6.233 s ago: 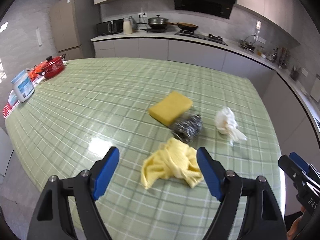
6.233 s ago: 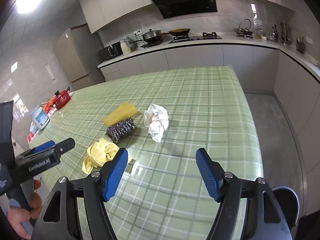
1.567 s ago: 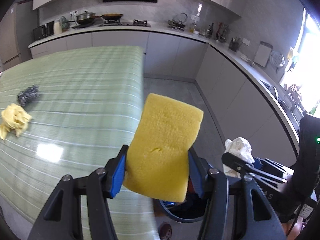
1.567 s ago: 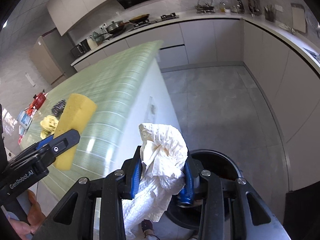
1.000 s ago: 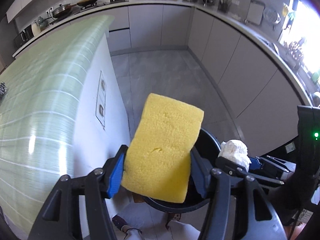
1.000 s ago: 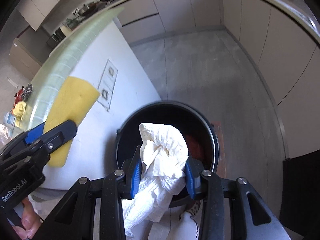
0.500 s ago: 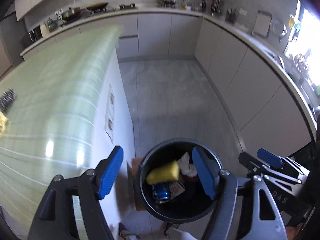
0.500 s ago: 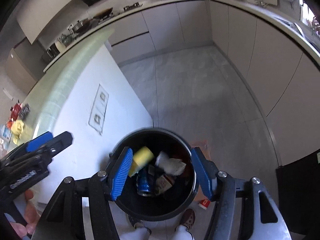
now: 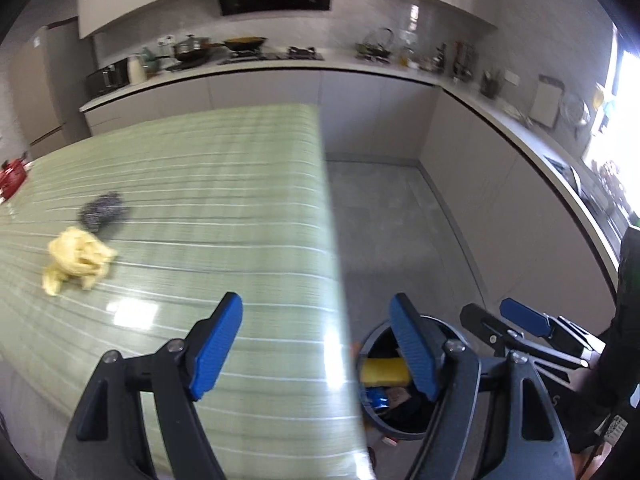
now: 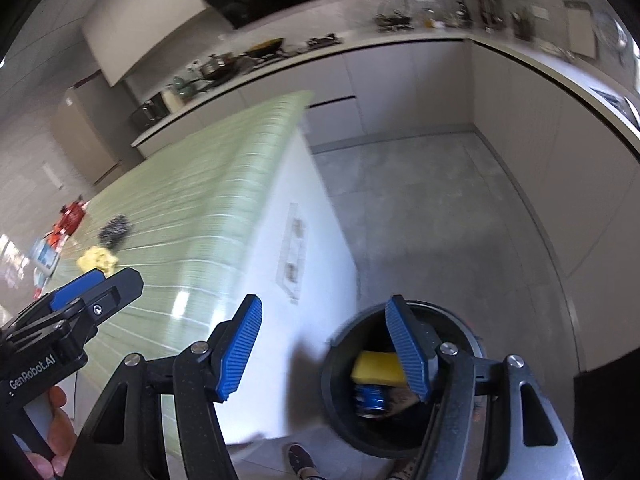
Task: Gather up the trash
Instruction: 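Move both grippers back over the table toward the steel wool and yellow cloth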
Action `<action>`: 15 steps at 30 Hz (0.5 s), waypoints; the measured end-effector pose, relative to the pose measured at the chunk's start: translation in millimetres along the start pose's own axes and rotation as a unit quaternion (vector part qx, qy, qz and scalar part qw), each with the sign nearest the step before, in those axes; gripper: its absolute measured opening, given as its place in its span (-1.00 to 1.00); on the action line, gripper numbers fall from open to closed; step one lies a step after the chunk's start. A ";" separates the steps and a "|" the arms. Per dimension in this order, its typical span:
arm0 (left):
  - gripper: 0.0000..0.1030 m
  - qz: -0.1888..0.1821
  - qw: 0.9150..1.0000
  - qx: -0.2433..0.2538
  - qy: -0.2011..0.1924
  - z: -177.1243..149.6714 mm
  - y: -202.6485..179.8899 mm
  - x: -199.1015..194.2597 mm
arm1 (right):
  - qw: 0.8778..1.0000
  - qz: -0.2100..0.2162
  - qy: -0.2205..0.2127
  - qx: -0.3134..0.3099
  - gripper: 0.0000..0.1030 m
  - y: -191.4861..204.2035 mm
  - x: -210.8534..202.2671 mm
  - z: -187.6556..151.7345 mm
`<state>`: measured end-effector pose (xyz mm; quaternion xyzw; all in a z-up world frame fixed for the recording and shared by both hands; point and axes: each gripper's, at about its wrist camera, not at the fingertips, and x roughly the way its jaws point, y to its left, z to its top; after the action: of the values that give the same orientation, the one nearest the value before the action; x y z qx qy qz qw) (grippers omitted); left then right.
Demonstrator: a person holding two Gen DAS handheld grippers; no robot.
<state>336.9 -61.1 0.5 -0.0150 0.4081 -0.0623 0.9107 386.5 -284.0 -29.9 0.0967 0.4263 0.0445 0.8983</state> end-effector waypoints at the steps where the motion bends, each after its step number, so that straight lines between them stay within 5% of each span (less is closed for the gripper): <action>1: 0.53 0.003 1.000 -0.003 -0.002 -1.8 9.2 0.8 | 1.000 0.006 -0.002 -0.007 0.29 16.7 3.4 1.1; 15: 0.53 0.102 0.990 -0.099 -0.003 -11.8 221.5 -6.2 | 0.992 0.078 0.021 -0.096 0.29 233.8 81.2 -4.5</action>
<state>346.4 159.7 -20.1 -0.0633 0.4088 0.0720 0.9076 435.0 -41.7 -44.6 0.0422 0.4302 0.1573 0.8879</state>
